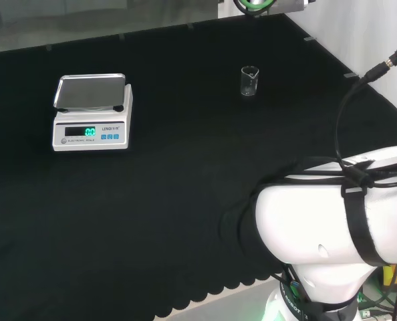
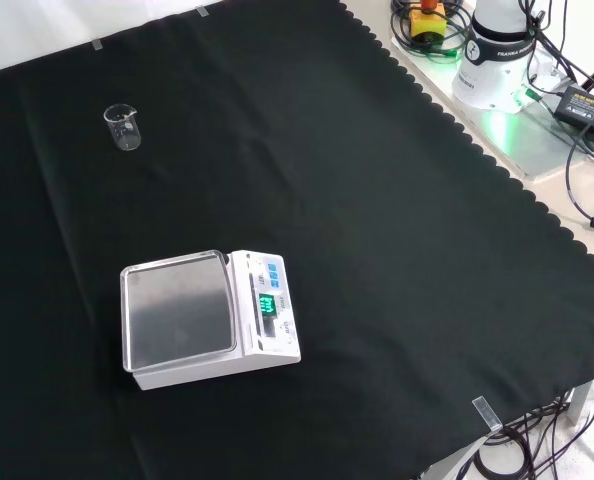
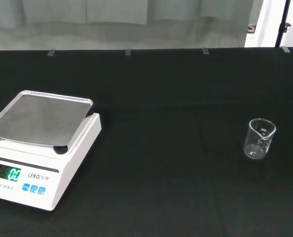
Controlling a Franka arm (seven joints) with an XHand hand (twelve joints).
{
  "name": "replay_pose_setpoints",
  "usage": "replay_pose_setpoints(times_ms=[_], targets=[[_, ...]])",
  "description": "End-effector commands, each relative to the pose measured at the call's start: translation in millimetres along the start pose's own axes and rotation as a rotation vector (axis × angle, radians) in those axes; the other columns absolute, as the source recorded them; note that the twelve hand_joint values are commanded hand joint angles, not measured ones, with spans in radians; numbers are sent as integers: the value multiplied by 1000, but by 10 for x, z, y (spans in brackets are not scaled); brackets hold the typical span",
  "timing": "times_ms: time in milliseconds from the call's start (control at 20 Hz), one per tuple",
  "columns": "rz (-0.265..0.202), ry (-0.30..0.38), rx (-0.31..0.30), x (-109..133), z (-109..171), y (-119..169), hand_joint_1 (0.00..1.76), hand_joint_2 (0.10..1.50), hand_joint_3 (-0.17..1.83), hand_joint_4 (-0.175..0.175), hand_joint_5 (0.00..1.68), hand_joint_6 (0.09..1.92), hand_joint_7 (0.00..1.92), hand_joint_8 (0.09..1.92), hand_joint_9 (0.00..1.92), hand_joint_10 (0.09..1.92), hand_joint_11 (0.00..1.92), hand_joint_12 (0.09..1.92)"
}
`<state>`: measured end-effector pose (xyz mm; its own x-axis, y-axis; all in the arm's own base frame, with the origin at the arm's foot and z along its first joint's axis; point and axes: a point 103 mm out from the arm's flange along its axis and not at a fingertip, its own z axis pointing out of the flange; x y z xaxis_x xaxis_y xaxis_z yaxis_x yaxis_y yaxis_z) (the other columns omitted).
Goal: Pick up the beaker.
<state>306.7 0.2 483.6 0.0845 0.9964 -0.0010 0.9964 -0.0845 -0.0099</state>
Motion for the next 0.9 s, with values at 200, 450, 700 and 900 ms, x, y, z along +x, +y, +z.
replay_pose_setpoints(times_ms=[200, 450, 700, 900], targets=[[1, -21, 11, -19, 39, 19, 51, 1165, 220, -43, 43, 87, 4, 225, 2, 417, 1, 1312], [29, -13, 17, -89, 140, 91, 47, 1165, 214, -42, 54, 87, 0, 217, 0, 443, 0, 1319], [49, -17, -11, -196, 449, 296, 166, 1037, 139, -40, 85, 87, 0, 372, 61, 767, 7, 1478], [59, -31, -21, -394, 728, 736, 213, 999, 118, -44, 124, 87, 0, 587, 136, 846, 49, 1510]])
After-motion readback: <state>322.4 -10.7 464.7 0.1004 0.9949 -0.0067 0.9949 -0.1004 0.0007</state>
